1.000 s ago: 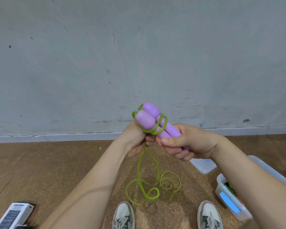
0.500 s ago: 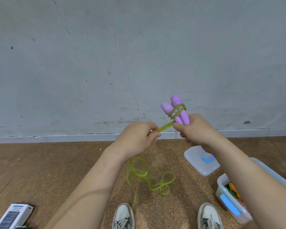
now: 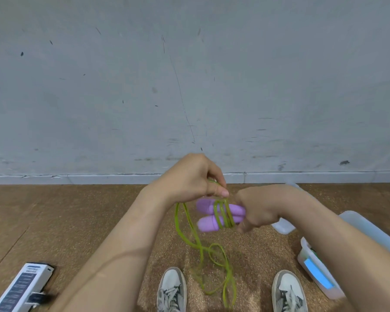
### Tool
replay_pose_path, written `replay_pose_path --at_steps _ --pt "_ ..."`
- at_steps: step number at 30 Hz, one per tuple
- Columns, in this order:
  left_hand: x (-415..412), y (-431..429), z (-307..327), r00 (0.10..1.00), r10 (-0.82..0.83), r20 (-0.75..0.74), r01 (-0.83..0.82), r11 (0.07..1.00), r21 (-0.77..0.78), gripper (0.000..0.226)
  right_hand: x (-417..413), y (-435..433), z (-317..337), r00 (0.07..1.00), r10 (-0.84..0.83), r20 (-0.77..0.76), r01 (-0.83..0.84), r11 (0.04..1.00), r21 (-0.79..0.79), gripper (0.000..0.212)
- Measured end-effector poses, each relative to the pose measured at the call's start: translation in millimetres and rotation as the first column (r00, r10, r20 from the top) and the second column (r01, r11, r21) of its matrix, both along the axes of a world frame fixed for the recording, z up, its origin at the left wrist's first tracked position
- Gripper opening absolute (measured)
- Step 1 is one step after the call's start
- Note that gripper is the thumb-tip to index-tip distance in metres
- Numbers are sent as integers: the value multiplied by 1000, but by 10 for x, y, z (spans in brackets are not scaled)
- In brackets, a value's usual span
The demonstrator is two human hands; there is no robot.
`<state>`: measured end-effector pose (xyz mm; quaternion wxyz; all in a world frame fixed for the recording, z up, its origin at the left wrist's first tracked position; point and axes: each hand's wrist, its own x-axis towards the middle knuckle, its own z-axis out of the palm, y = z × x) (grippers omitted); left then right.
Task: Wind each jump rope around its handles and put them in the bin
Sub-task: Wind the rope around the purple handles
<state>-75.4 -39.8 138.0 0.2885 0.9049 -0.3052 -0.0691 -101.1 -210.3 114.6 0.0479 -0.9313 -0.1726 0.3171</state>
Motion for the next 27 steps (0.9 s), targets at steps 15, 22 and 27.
replay_pose_path --at_steps 15,22,27 --pt "72 1 -363 732 -90 -675 -314 835 -452 21 -41 -259 224 927 57 -372 263 609 749 15" --pt "59 -64 -288 869 -43 -492 -203 877 -435 26 30 -396 225 866 -259 -428 496 337 800 27" --pt "54 -74 -243 957 91 -276 -138 978 -155 32 89 -399 171 778 -467 -420 576 263 774 30"
